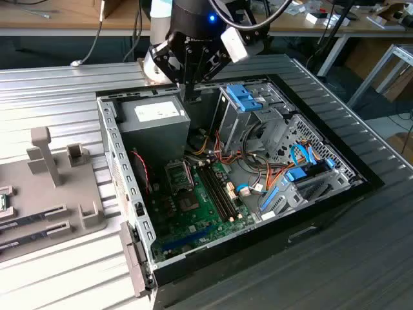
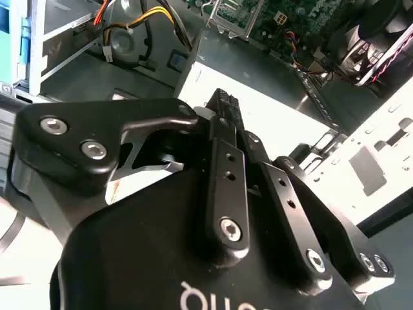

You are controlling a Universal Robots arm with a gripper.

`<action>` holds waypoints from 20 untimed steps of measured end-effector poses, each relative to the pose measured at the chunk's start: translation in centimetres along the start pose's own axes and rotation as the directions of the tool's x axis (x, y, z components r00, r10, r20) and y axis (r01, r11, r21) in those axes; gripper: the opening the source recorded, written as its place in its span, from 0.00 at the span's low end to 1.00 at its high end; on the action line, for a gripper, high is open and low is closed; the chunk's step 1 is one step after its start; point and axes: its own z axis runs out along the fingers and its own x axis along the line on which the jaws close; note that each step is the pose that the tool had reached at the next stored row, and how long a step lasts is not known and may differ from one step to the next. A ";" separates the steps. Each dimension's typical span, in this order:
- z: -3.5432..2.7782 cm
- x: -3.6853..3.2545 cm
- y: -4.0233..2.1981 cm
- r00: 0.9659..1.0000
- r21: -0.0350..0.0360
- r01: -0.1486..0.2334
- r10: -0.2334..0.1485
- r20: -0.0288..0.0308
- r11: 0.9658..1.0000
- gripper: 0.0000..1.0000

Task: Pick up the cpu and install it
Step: 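Reach for the cpu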

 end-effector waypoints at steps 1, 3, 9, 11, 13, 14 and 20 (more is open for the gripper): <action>0.00 0.04 0.00 1.000 0.000 0.000 0.000 0.000 1.000 0.11; -0.01 0.11 -0.01 1.000 0.000 0.000 0.000 0.000 1.000 0.11; -0.01 0.32 -0.03 1.000 0.000 0.000 0.000 0.000 1.000 0.11; -0.01 0.45 -0.03 1.000 0.000 0.000 0.000 0.000 1.000 0.11; -0.02 0.64 -0.05 1.000 0.000 0.000 0.000 0.000 1.000 0.11; -0.03 0.75 -0.06 1.000 0.000 0.000 0.000 0.000 1.000 0.11; -0.03 1.37 -0.10 1.000 0.000 0.000 0.000 0.000 1.000 0.11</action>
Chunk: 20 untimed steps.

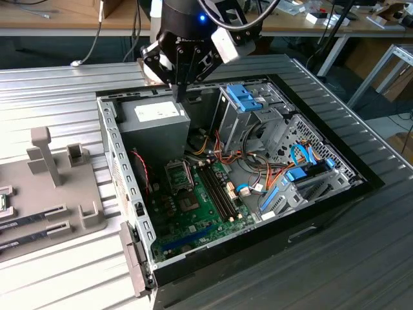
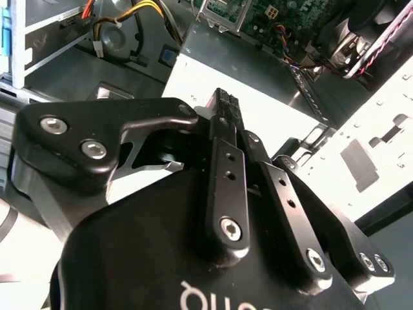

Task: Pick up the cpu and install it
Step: 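Reach for the cpu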

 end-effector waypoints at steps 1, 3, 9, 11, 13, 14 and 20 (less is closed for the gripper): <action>0.00 0.03 0.00 1.000 0.000 0.000 0.000 0.000 1.000 0.11; 0.00 0.18 -0.02 1.000 0.000 0.000 0.000 0.000 1.000 0.11; -0.01 0.68 -0.06 1.000 0.000 0.000 0.000 0.000 1.000 0.11; -0.01 0.87 -0.07 1.000 0.000 0.000 0.000 0.000 1.000 0.11; -0.01 1.00 -0.08 1.000 0.000 0.000 0.000 0.000 1.000 0.11; -0.01 1.14 -0.09 1.000 0.000 0.000 0.000 0.000 1.000 0.11; -0.02 1.68 -0.13 1.000 0.000 0.000 0.000 0.000 1.000 0.11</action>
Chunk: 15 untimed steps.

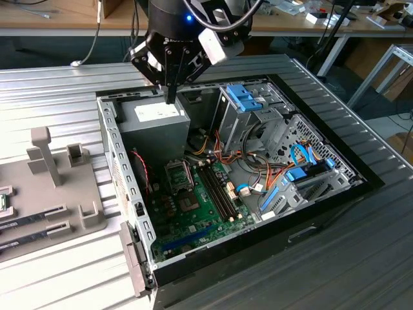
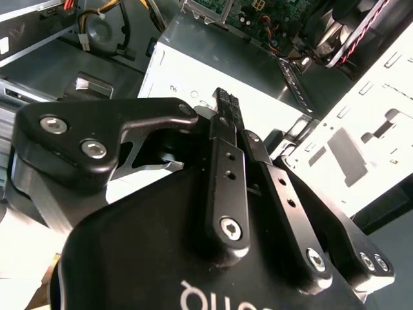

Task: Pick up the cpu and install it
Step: 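Reach for the cpu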

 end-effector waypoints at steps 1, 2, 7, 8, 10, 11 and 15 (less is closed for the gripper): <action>0.00 0.05 -0.01 1.000 0.000 0.000 0.000 0.000 1.000 0.11; 0.00 0.11 -0.01 1.000 0.000 0.000 0.000 0.000 1.000 0.11; -0.01 0.53 -0.04 1.000 0.000 0.000 0.000 0.000 1.000 0.11; -0.01 0.58 -0.05 1.000 0.000 0.000 0.000 0.000 1.000 0.11; -0.01 0.71 -0.06 1.000 0.000 0.000 0.000 0.000 1.000 0.11; -0.01 0.79 -0.06 1.000 0.000 0.000 0.000 0.000 1.000 0.11; -0.03 1.18 -0.09 1.000 0.000 0.000 0.000 0.000 1.000 0.11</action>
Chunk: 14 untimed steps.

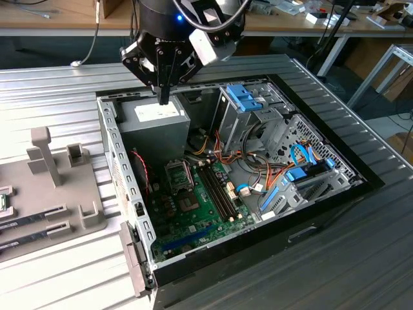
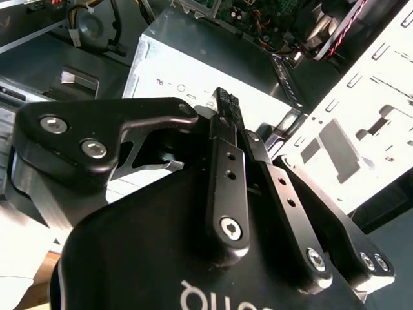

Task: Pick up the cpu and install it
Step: 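Reach for the cpu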

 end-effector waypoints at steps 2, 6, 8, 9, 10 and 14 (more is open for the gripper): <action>-0.01 0.16 -0.01 1.000 0.000 0.000 0.000 0.000 1.000 0.11; -0.01 0.40 -0.03 1.000 0.000 0.000 0.000 0.000 1.000 0.11; -0.02 0.54 -0.04 1.000 0.000 0.000 0.000 0.000 1.000 0.11; -0.02 0.59 -0.04 1.000 0.000 0.000 0.000 0.000 1.000 0.11; -0.02 0.65 -0.05 1.000 0.000 0.000 0.000 0.000 1.000 0.11; -0.02 0.92 -0.07 1.000 0.000 0.000 0.000 0.000 1.000 0.11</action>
